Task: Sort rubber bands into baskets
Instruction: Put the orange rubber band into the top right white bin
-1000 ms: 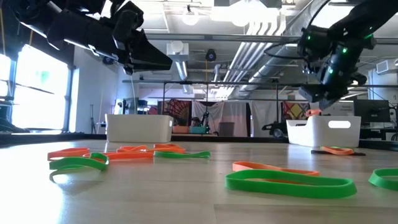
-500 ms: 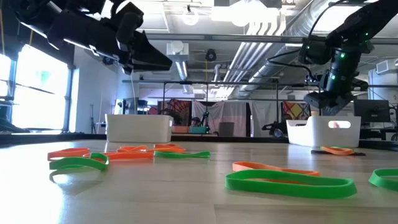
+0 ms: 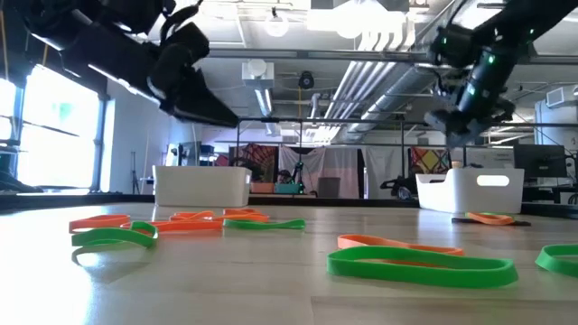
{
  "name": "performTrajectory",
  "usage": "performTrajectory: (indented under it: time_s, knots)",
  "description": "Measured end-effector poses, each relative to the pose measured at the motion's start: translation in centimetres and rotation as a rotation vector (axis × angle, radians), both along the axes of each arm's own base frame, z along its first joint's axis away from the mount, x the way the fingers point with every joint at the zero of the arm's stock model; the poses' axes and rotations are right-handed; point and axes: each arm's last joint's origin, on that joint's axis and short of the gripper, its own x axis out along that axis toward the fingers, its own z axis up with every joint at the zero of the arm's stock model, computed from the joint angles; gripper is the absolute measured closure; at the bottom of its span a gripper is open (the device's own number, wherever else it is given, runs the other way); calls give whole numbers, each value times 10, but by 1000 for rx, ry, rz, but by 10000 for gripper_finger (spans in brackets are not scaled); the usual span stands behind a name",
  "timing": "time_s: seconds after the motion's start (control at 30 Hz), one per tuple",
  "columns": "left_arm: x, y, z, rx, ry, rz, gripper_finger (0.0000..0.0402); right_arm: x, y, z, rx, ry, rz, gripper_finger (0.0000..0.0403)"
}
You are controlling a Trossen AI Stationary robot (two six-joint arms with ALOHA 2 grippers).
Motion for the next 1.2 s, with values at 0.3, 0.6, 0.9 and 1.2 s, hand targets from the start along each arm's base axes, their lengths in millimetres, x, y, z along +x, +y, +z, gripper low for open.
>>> performTrajectory:
  time_s: [0.3, 0.6, 0.9, 1.2]
  knots:
    - [22, -6, -32, -14, 155, -116, 252, 27, 23, 23, -57, -152, 204, 231]
    - [44, 3, -51, -10, 330, -108, 247, 43, 47, 25, -49, -219, 322, 228]
    - [46, 6, -64, -53, 442, -203, 251, 49, 55, 29, -69, -261, 373, 229]
    - [45, 8, -66, 17, 477, -163, 364, 56, 63, 28, -137, -249, 477, 252]
